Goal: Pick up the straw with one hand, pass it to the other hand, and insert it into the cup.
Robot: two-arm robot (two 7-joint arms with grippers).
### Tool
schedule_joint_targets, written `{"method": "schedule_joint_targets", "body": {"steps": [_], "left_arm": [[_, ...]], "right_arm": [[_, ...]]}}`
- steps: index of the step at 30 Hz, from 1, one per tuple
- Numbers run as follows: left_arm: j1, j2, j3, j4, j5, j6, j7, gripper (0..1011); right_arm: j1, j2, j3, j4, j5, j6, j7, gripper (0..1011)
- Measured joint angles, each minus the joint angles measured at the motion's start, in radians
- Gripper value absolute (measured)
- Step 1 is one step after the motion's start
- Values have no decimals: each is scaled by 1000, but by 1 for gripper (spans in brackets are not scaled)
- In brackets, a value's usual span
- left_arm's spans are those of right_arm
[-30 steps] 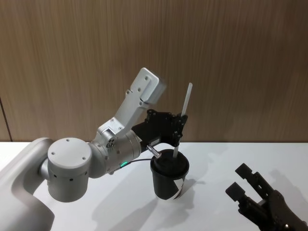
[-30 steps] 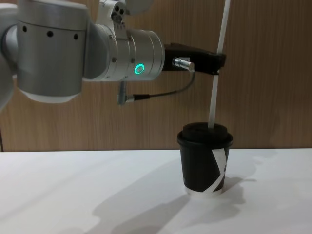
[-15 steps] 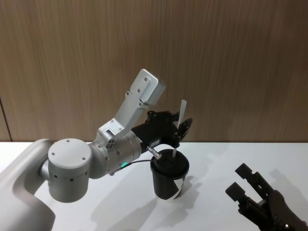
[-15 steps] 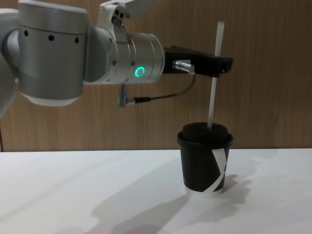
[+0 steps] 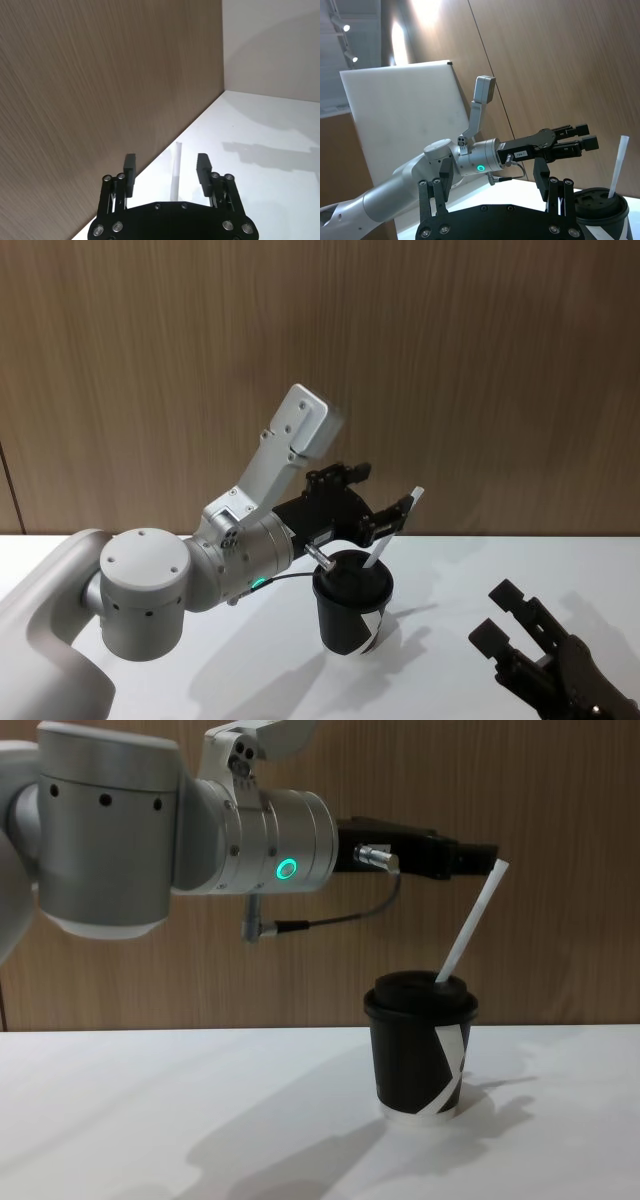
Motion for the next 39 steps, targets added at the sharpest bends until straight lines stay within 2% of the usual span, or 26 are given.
{"method": "schedule_joint_targets", "body": {"steps": [2, 3, 11, 33, 39], "left_arm": [[0, 0, 0, 0, 0, 0, 0, 783], [0, 0, 0, 0, 0, 0, 0, 839], [0, -1, -1, 1, 0, -1, -1, 1003], [4, 0, -1, -1, 2, -3, -2, 1003], [18, 6, -1, -9, 6, -18, -9, 1003]], "right_arm": [[0, 0, 0, 0, 0, 0, 0, 1001], [0, 0, 0, 0, 0, 0, 0, 1001], [0, 0, 0, 0, 0, 0, 0, 1001], [1, 1, -1, 0, 1, 0, -2, 1001], [8, 4, -2, -6, -2, 8, -26, 1001]]}}
